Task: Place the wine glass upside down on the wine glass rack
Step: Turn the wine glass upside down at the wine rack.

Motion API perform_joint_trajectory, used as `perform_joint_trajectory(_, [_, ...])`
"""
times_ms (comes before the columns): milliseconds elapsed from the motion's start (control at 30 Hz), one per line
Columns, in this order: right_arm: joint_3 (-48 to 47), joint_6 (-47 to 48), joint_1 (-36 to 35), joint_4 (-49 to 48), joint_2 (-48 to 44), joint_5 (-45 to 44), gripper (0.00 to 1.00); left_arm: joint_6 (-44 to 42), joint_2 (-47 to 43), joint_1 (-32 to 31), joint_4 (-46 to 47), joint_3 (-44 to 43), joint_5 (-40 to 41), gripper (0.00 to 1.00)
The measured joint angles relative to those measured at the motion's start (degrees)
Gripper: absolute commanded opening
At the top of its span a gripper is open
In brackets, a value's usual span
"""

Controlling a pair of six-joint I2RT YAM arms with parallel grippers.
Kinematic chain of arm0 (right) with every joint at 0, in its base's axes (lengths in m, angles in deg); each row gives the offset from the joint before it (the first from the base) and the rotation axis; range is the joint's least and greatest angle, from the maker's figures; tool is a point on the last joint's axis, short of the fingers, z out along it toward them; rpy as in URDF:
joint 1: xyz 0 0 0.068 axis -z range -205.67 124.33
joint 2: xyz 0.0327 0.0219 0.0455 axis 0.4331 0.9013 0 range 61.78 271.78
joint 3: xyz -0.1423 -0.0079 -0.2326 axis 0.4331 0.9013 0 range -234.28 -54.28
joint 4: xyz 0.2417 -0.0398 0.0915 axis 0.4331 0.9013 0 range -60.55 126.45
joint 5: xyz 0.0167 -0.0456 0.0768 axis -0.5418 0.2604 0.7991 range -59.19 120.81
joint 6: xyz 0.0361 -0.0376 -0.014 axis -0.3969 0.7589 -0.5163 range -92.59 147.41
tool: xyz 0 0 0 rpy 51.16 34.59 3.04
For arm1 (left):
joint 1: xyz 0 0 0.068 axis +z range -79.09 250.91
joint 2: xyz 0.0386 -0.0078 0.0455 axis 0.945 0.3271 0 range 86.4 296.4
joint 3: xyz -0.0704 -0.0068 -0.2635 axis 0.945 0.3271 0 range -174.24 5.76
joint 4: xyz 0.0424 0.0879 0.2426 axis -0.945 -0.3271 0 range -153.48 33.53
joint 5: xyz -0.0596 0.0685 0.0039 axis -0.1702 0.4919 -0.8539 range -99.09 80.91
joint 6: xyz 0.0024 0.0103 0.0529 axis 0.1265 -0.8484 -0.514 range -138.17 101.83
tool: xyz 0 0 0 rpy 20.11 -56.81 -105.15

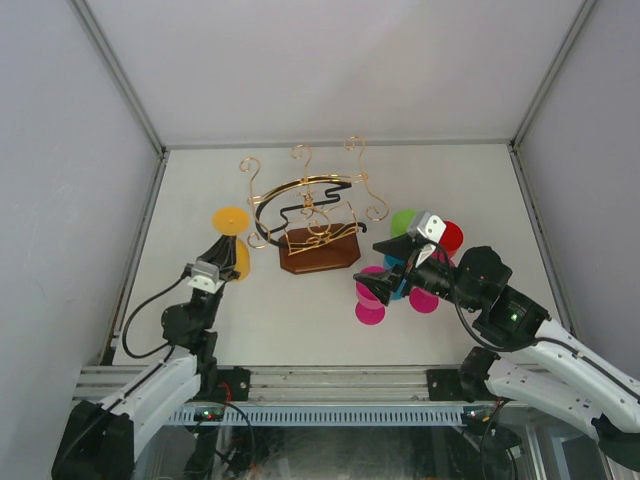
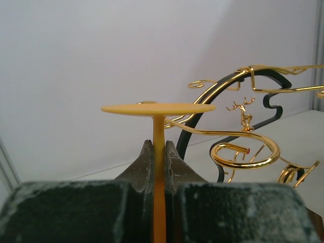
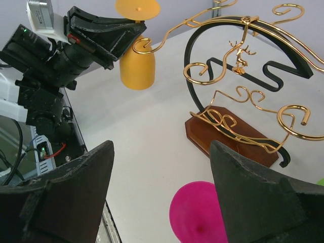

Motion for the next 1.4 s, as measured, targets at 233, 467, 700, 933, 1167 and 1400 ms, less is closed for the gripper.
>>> perform_joint_trajectory(233, [0.00,-0.07,0.07,0.46,0.00,0.35,0.75,3.41,3.39,6.62,1.81,0.00,-10.03,0.00])
perform_joint_trajectory(467, [0.00,-0.07,0.39,0.72,0.00,0.55,0.75,5.62,8.15,8.83,2.58,0.00,-19.50,0.00])
perform_joint_trajectory(700, [0.00,-0.11,0.59,1.09,0.00,0.55,0.75,6.01,8.66,8.94,3.61,0.00,-23.98,0.00])
perform_joint_trajectory(933, [0.00,-0.13,0.72,1.11,0.00,0.57,0.75,6.60,9.92,9.11,4.55,-0.07,-26.91,0.00])
perform_joint_trajectory(1167, [0.00,-0.33,0.76,1.11,0.00,0.61,0.75,7.89,11.52,9.16,5.20,-0.87,-30.36,0.00])
perform_joint_trajectory(1400, [0.00,-0.46,0.76,1.14,0.00,0.72,0.75,9.88,13.49,9.16,5.38,-2.43,-34.05,0.00])
